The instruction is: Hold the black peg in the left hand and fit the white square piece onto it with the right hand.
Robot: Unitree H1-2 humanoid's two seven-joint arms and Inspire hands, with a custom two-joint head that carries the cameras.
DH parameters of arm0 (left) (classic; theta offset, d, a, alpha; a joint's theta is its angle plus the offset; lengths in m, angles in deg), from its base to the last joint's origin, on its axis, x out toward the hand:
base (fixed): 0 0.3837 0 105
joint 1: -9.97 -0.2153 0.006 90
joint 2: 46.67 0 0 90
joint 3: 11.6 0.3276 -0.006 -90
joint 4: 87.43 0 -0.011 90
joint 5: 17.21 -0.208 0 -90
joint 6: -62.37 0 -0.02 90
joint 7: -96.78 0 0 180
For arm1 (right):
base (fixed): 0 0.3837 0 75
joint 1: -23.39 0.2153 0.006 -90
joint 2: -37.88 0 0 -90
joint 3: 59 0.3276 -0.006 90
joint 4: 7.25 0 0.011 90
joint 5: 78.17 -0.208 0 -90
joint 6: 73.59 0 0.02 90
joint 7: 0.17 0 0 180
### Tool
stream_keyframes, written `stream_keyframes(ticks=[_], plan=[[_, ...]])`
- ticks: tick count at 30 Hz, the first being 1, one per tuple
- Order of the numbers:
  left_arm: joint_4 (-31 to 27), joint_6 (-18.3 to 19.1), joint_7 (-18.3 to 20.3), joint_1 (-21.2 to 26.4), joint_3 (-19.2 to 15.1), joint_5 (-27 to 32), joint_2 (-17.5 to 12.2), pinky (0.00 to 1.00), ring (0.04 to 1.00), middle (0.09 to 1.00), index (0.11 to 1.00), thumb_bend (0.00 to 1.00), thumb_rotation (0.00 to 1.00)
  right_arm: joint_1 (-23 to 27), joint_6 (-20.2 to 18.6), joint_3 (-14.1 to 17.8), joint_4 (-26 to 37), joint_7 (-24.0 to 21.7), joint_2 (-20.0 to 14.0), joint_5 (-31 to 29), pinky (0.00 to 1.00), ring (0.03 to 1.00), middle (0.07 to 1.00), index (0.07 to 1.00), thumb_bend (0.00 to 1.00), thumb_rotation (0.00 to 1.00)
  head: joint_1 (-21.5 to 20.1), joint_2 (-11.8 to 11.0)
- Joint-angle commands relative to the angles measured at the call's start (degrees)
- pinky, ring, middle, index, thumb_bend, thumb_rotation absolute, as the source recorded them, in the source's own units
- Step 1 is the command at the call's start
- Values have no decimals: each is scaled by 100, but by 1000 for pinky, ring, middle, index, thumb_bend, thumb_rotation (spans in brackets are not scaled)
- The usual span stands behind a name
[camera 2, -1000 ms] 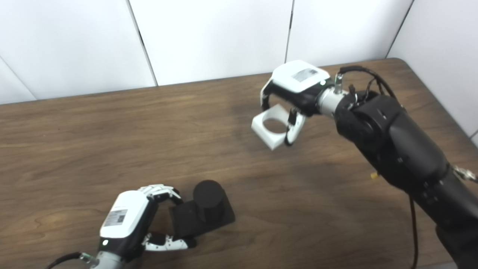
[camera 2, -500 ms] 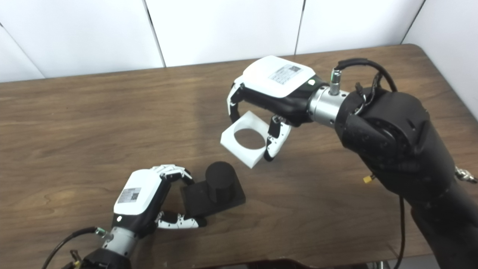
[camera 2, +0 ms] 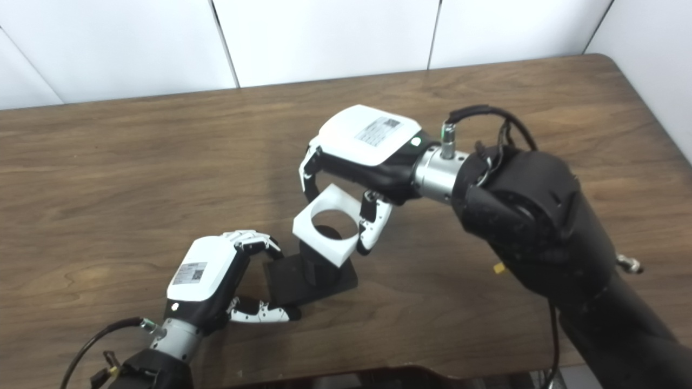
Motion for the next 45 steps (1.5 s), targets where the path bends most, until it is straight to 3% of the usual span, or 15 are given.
stream_keyframes(ticks=[1, 20, 37, 45], plan=[[-59, 14, 210, 2, 68, -13, 17, 785, 796, 735, 485, 520, 46, 132, 181, 37, -26, 94, 41, 102, 775, 855, 747, 483, 524, 132, -2, 3], [-152, 61, 302, 1, 84, -68, 86, 778, 792, 734, 485, 520, 46, -44, 486, -45, -485, 235, 481, 260, 795, 870, 745, 483, 523, 132, 42, 50], [-232, 96, 415, 2, 46, -133, 174, 767, 798, 737, 485, 520, 47, -130, 592, -63, -492, 181, 408, 258, 809, 866, 746, 484, 524, 133, 34, 79], [-263, 114, 482, 26, 13, -150, 184, 767, 800, 738, 486, 520, 47, 16, 538, -49, -375, -71, 279, 229, 805, 862, 747, 484, 524, 135, 31, 112]])
